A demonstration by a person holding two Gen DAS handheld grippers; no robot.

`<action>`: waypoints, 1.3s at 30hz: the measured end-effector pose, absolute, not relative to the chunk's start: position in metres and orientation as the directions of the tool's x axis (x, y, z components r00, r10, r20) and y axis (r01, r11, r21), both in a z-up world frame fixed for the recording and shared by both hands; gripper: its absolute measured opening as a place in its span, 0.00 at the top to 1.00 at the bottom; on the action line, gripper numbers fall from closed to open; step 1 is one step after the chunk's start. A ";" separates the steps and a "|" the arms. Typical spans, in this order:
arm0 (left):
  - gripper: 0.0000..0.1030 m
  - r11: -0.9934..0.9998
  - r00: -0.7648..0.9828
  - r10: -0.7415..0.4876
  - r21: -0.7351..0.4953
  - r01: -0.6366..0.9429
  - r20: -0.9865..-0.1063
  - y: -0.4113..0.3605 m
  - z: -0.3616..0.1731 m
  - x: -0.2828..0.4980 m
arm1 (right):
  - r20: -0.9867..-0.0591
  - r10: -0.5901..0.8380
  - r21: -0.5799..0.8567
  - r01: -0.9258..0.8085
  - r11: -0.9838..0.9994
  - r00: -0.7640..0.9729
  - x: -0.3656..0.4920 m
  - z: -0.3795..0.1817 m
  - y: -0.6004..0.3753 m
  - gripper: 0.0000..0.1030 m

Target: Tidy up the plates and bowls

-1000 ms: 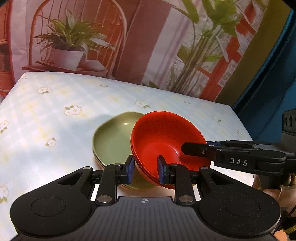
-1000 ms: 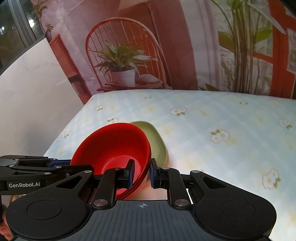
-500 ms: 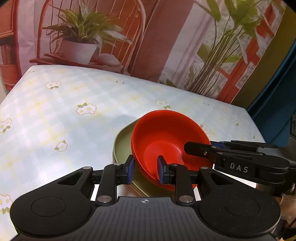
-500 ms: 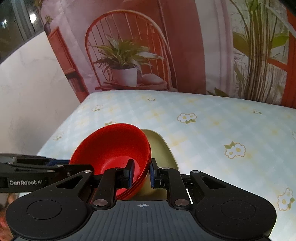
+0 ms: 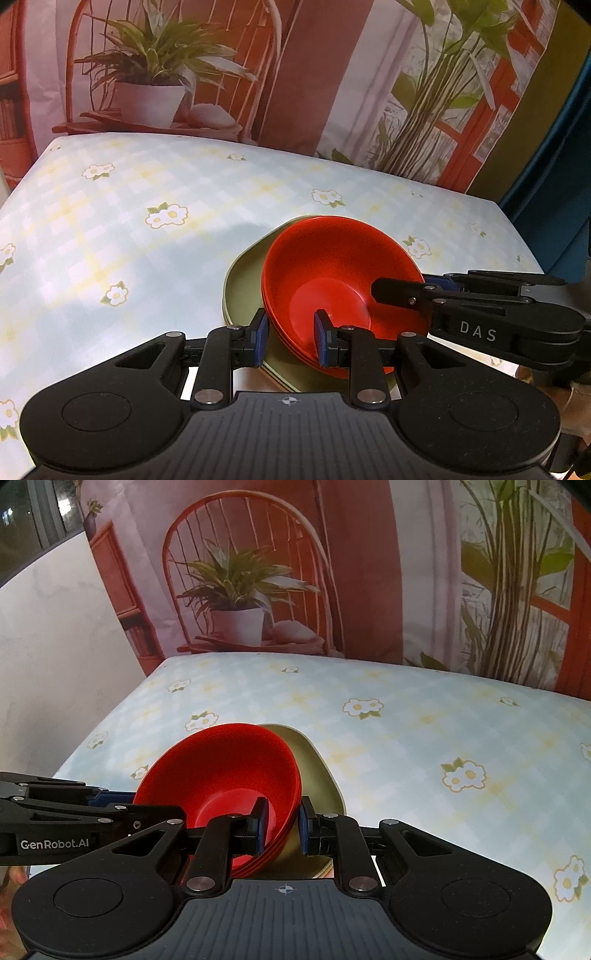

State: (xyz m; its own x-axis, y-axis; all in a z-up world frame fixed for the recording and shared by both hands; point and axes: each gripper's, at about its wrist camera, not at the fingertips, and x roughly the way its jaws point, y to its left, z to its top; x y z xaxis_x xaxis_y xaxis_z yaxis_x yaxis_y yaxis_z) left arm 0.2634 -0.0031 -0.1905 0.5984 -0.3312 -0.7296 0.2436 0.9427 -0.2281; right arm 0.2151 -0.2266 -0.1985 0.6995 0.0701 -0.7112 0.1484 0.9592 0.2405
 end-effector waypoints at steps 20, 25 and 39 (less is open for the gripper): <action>0.26 0.964 0.714 -0.259 -0.132 0.229 -0.650 0.008 -0.147 0.231 | -0.656 -0.024 0.200 0.204 0.958 0.754 0.181 -0.157 -0.230 0.31; 0.07 0.969 0.749 -0.239 -0.106 0.222 -0.617 0.011 -0.133 0.214 | -0.641 -0.048 0.197 0.225 0.954 0.766 0.165 -0.144 -0.226 0.12; 0.00 0.984 0.841 -0.149 0.004 0.177 -0.520 0.019 -0.081 0.146 | -0.585 -0.110 0.172 0.256 0.951 0.803 0.105 -0.092 -0.197 0.00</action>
